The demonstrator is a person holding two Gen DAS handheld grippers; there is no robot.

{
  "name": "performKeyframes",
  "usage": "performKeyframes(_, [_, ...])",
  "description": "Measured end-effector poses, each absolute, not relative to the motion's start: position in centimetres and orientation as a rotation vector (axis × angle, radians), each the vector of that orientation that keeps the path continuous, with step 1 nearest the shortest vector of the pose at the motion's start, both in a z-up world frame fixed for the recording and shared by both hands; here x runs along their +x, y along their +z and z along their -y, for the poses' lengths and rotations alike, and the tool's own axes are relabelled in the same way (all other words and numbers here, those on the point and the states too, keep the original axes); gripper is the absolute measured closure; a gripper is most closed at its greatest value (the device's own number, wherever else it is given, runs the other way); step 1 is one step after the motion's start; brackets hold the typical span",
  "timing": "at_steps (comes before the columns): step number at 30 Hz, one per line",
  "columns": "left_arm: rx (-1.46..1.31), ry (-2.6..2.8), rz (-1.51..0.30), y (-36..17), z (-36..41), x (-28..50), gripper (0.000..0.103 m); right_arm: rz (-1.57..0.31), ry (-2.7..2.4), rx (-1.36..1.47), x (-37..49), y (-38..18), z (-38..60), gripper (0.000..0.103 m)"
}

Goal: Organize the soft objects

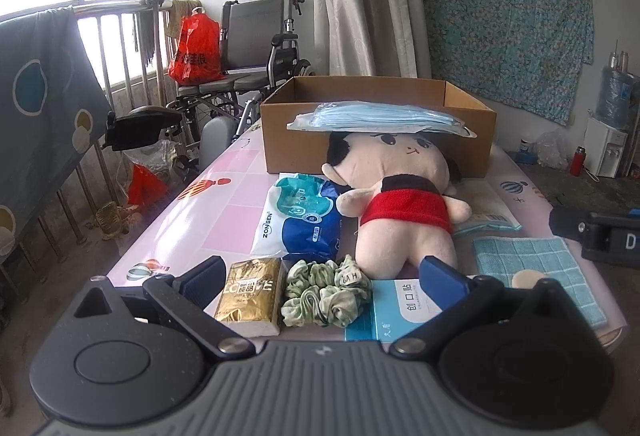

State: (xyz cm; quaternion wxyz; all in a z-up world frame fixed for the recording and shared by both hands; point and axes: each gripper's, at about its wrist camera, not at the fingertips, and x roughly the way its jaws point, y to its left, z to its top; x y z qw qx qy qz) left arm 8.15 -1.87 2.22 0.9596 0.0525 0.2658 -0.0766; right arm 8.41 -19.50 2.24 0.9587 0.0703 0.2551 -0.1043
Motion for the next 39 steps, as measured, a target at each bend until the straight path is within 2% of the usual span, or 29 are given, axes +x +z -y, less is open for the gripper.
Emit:
performKeyframes(15, [0.135, -0.188, -0.522, 1.4, 2.2, 10.3, 0.000, -0.542, -0.172, 0.121, 12.3, 1.6, 20.3, 0.001])
performKeyframes(39, [0.121, -0.220, -0.534, 1.9, 1.4, 11.1, 0.000, -0.604, -0.009, 0.127, 12.9, 3.7, 20.7, 0.001])
